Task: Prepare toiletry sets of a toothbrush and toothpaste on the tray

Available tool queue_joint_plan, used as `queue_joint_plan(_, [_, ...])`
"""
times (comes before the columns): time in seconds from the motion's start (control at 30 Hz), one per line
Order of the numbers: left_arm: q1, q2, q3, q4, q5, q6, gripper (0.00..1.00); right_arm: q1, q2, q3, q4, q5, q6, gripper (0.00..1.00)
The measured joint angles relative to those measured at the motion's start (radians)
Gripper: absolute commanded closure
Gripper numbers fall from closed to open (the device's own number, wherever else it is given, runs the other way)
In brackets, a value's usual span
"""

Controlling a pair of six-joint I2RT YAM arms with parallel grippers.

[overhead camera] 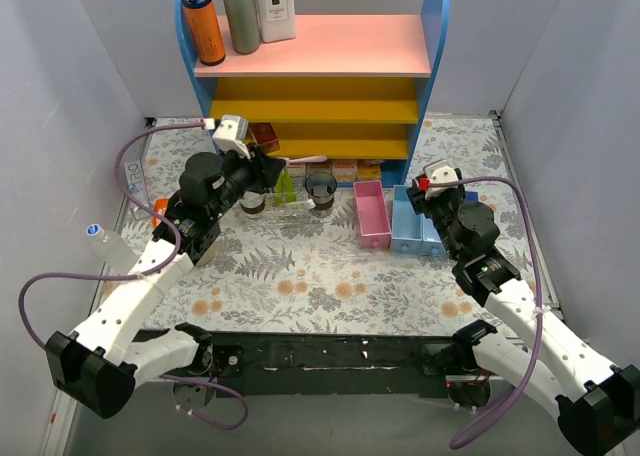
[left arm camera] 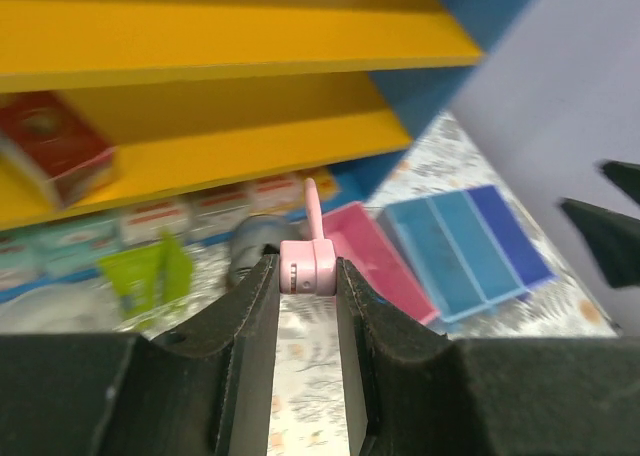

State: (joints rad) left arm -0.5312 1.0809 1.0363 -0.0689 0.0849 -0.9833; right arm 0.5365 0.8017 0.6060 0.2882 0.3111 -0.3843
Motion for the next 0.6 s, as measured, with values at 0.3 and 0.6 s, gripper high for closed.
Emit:
queue_joint_plan(0.3, [0.096,-0.082,-0.024,-0.083,-0.047,0.046,1.0,-0.007,-0.053,0.0,-0.001,0.039,0.016,0.36])
queue_joint_plan(0.6, [0.097,-0.18,0.01,-0.274,-0.094,0.097,1.0,-0.012,-0.058,-0.001,-0.001,0.034,0.016,0.36])
